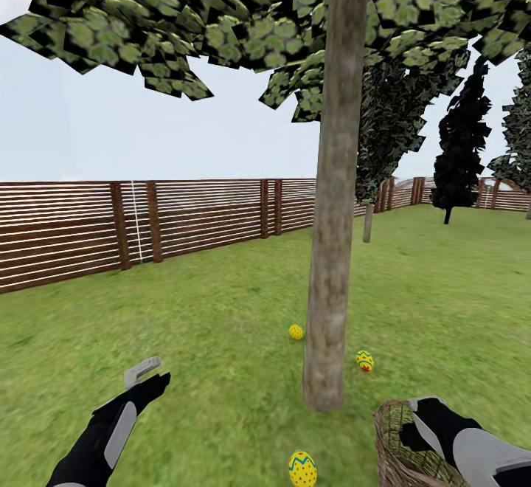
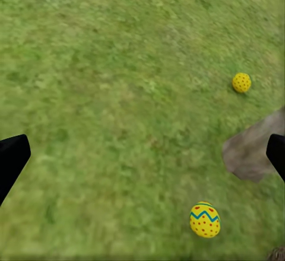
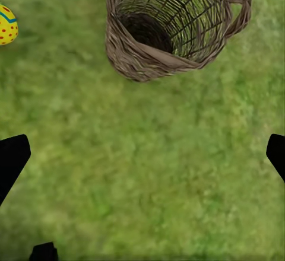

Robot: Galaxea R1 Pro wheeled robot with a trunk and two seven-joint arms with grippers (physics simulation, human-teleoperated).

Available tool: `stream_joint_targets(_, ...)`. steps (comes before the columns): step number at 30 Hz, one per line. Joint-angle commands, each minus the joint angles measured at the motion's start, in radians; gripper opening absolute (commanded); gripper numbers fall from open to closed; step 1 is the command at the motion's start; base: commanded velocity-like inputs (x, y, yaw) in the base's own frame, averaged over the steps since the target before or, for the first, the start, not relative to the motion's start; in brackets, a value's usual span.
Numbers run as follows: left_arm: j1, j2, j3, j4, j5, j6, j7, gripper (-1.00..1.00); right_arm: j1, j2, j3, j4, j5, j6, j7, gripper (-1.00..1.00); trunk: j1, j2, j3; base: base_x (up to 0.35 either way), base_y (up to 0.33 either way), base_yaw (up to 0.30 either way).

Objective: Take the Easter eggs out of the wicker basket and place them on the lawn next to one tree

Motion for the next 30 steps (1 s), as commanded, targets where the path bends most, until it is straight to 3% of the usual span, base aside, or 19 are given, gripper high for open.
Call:
stream_joint_targets(1, 0.000, 0.000, -0.001, -0.001, 0.011, 0.005, 0.006, 1.00, 0.000, 0.000, 0.007, -0.002, -0.010, 0.006, -0.004, 1.00, -0.004, 0.007, 0.003, 0.000, 0.000, 0.000)
stream_joint_targets(22, 0.000, 0.000, -0.001, -0.001, 0.011, 0.006, 0.005, 1.00, 0.000, -0.001, 0.007, -0.002, -0.010, 0.006, -0.004, 1.00, -0.084, 0.154, 0.069, 0.000, 0.000, 0.000)
stream_joint_targets(30, 0.000, 0.000, -0.001, -0.002, 0.011, 0.006, 0.005, 1.00, 0.000, -0.001, 0.007, -0.002, -0.010, 0.006, -0.004, 1.00, -0.087, 0.158, 0.071, 0.000, 0.000, 0.000)
